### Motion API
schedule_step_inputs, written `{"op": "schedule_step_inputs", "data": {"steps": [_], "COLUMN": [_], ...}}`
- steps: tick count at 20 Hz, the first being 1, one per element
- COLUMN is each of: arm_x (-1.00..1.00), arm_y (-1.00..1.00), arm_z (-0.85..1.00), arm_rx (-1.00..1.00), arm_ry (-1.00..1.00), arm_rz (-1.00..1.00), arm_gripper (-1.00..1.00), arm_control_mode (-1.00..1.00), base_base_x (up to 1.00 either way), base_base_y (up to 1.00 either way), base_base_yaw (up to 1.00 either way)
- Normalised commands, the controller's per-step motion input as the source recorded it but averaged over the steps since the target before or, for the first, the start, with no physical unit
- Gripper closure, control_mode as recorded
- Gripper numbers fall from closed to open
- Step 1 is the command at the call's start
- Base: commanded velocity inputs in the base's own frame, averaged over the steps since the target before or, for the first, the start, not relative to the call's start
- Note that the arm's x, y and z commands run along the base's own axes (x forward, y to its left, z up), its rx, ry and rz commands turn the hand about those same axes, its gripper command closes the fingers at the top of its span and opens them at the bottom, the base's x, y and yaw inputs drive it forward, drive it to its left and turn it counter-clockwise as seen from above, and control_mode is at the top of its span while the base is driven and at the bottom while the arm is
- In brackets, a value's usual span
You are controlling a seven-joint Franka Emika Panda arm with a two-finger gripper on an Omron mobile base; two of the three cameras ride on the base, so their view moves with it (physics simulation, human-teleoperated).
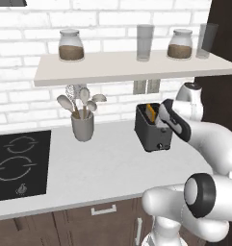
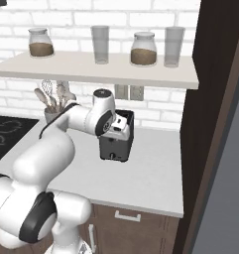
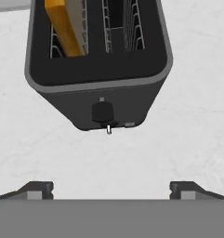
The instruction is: Start the toaster. Once the lever pops up, take the bread to the plate on the dining counter.
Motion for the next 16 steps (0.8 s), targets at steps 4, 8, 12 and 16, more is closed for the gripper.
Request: {"op": "schedule_step_inputs", "data": {"steps": [4, 8, 12, 16], "arm_x": [0.29, 0.49, 0.45, 0.32], "arm_y": [0.0, 0.0, 0.0, 0.0], "arm_z": [-0.29, -0.27, -0.18, -0.01], "arm_rx": [0.0, 0.0, 0.0, 0.0], "arm_ry": [-0.01, -0.03, -0.04, -0.02], "arm_rz": [0.0, 0.0, 0.0, 0.0], "arm_gripper": [1.0, 1.0, 1.0, 1.0], "arm_control_mode": [-1.0, -1.0, -1.0, -1.0], "base_base_x": [0.0, 0.0, 0.0, 0.0], "base_base_y": [0.0, 0.0, 0.0, 0.0], "base_base_yaw": [0.0, 0.0, 0.0, 0.0]}}
